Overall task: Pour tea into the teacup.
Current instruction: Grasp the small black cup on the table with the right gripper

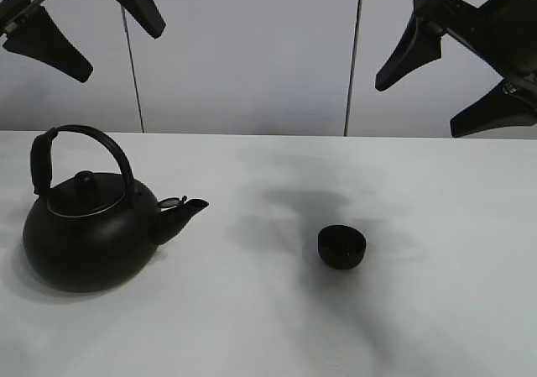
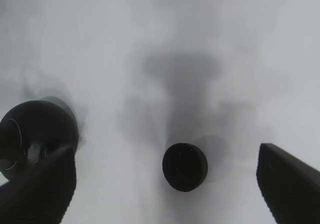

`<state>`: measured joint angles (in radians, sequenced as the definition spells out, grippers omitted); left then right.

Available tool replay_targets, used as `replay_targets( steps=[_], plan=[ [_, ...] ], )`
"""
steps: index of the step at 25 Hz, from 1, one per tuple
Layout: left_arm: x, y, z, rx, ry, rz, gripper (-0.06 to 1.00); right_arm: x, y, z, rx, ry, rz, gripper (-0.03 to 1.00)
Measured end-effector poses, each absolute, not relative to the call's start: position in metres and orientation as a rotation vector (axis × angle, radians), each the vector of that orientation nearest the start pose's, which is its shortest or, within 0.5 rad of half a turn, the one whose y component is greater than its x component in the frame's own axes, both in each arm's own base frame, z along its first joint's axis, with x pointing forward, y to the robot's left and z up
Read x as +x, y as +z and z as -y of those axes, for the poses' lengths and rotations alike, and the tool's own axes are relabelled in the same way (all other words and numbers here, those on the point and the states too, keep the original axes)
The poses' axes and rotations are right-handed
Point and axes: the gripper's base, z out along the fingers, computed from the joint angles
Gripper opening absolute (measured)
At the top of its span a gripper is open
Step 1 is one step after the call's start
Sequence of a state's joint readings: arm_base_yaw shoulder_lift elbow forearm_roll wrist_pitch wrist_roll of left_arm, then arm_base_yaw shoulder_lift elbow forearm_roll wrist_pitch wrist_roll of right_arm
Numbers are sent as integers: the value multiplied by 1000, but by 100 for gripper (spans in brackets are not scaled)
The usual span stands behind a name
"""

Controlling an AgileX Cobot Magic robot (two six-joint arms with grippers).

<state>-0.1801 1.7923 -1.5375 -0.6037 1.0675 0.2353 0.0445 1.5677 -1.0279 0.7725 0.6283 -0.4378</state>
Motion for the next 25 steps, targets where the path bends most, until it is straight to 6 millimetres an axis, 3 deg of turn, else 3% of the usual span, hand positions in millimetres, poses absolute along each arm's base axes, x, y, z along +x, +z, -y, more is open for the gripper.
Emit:
replay_targets(
  steps=[6, 10, 12, 19, 25],
  plan=[
    [369, 298, 113, 280, -786, -2679, 69, 320, 249, -52, -46, 611, -2488, 67],
    [369, 298, 113, 280, -786, -2679, 69, 318, 244, -66, -431, 435, -2460, 66],
    [369, 298, 113, 280, -786, -2679, 69, 316, 235, -82, -584, 360, -2473, 66],
    [369, 298, 113, 280, -786, -2679, 69, 318, 182, -134, -804, 197, -2549, 65],
    [369, 298, 113, 280, -786, -2679, 69, 322, 148, -149, -818, 146, -2588, 64]
  ],
)
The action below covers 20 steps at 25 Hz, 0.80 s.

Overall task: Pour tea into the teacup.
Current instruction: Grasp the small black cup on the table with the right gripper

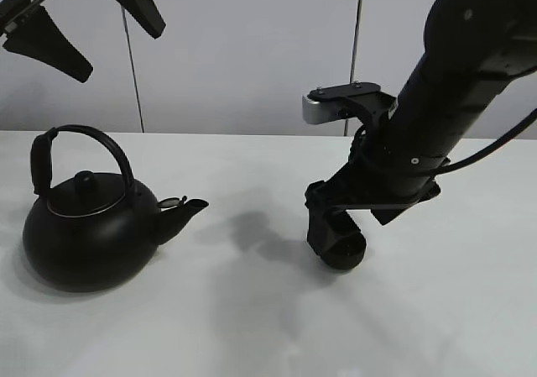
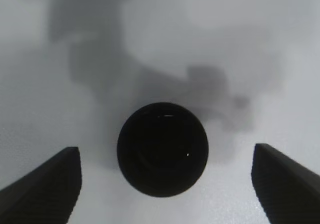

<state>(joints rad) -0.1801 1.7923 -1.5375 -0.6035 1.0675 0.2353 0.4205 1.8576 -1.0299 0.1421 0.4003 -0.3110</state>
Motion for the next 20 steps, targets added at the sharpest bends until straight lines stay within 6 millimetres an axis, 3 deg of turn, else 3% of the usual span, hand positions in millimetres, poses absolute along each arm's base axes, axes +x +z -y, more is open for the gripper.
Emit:
replay_targets(
  steps=[5, 9, 16, 20],
  plan=[
    [369, 298, 113, 280, -786, -2679, 69, 329, 128, -152, -802, 137, -2596, 58],
    [369, 298, 113, 281, -785, -2679, 69, 330, 112, -152, -791, 135, -2636, 39],
    [369, 298, 113, 281, -785, -2679, 69, 332, 112, -154, -754, 143, -2623, 39],
    [369, 298, 113, 281, -783, -2679, 69, 333, 122, -172, -798, 169, -2598, 39]
  ],
)
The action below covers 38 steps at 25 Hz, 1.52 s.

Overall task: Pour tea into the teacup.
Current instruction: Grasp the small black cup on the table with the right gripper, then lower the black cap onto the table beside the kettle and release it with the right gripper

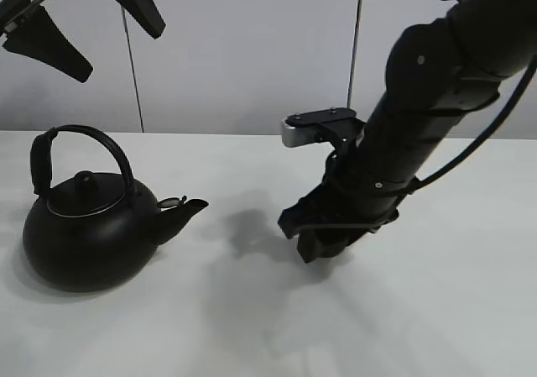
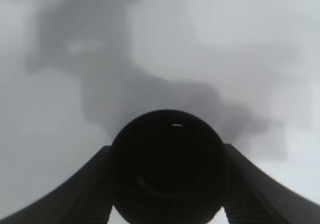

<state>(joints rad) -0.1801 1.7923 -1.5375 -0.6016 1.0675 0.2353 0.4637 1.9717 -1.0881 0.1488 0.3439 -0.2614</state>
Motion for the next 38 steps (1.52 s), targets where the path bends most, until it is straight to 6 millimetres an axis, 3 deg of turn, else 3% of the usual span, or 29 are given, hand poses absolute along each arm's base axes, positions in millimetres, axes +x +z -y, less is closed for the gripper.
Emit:
replay_targets(
  steps=[7, 11, 23, 30, 31, 34, 38],
  plan=[
    [369, 298, 113, 282, -782, -2680, 69, 333, 157, -235, -956, 247, -2470, 39],
    [369, 298, 113, 282, -782, -2680, 69, 332, 151, -254, -1017, 256, -2469, 39],
    [369, 298, 113, 282, -782, -2680, 69, 330, 113, -262, -1082, 229, -2539, 39],
    [369, 298, 113, 282, -782, -2680, 69, 330, 111, -264, -1092, 224, -2525, 40],
    [369, 298, 113, 282, -782, -2680, 69, 330, 111, -263, -1093, 224, -2527, 42],
    [369, 298, 113, 282, -782, -2680, 69, 328, 115, -262, -1106, 223, -2546, 61],
    [369, 298, 113, 283, -782, -2679, 69, 322, 142, -258, -1104, 234, -2556, 68]
  ],
)
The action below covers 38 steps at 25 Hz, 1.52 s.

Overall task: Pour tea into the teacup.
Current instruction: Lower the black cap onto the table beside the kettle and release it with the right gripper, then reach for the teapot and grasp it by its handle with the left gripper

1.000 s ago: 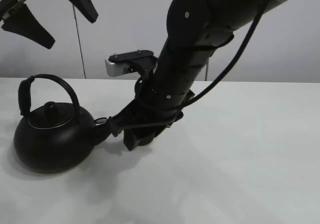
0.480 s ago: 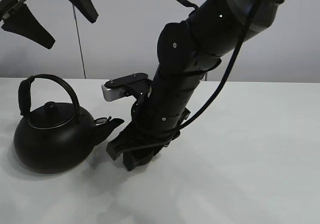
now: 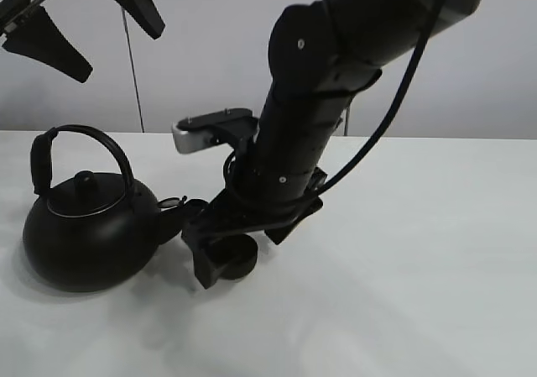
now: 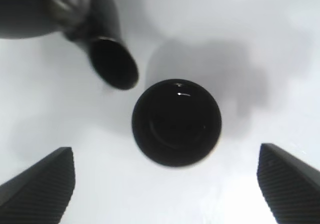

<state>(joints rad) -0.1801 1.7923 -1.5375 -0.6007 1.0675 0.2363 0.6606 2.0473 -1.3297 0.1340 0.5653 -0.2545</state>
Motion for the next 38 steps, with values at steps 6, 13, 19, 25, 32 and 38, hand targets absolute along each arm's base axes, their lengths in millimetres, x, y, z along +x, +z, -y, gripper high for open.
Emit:
replay_targets(
  steps=[6, 13, 19, 25, 32, 38],
  plan=[
    [369, 298, 113, 283, -782, -2679, 69, 332, 210, -197, -962, 156, -2620, 69],
    [369, 298, 113, 283, -782, -2679, 69, 350, 274, 0, -356, -166, -2735, 69],
    [369, 298, 113, 283, -782, -2679, 69, 303, 321, 36, -114, -4, -2769, 67],
    [369, 298, 113, 283, -780, -2679, 69, 199, 380, 20, -64, -1, -2612, 67],
    [369, 298, 113, 283, -780, -2679, 69, 35, 345, -3, -31, -29, -2317, 66],
    [369, 298, 113, 283, -780, -2679, 69, -22, 277, -9, 23, -58, -2183, 66]
  ],
)
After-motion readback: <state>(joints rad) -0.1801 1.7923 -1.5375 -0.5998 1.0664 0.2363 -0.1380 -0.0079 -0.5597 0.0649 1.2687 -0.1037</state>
